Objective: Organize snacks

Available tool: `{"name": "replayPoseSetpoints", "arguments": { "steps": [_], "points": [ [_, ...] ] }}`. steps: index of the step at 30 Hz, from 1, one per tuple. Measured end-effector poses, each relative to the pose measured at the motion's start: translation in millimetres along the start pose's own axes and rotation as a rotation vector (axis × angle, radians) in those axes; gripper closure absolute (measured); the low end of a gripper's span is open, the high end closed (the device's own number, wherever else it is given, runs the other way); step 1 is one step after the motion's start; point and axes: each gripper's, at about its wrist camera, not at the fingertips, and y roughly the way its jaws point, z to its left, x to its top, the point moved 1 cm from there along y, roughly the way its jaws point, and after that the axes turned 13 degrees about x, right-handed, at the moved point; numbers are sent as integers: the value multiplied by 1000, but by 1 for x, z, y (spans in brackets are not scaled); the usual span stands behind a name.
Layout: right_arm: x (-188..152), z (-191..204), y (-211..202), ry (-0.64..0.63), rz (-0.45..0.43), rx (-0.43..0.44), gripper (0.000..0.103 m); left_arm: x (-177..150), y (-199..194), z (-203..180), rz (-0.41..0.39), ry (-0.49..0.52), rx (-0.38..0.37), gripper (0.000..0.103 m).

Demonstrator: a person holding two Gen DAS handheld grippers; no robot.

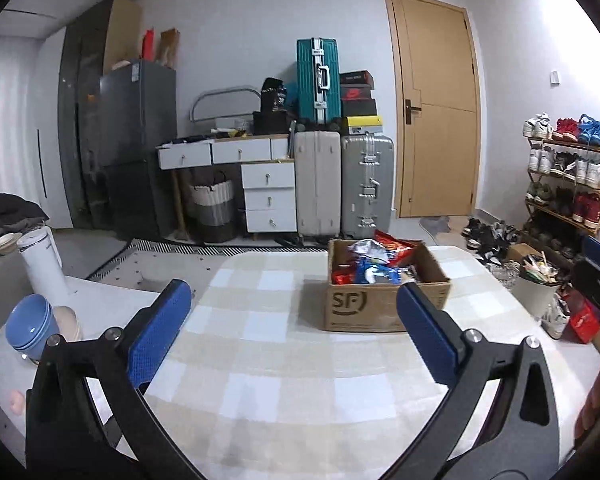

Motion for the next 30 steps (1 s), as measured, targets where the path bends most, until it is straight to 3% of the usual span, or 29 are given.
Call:
{"name": "replayPoseSetpoints", "arguments": {
  "steps": [6, 14, 19, 30],
  "points": [
    [-46, -20, 30, -57, 32, -83, 1, -42, 44, -3, -20, -3, 36, 0],
    [-100, -56, 47, -34, -16, -222, 1, -94, 125, -3, 55, -51, 31, 0],
    [-108, -69, 40, -3, -46, -248, 1, -126, 159, -7, 95, -57, 14, 0],
    [-104, -69, 41, -2, -17, -304, 1, -130, 161, -20, 39, -18, -14, 0]
  ]
}}
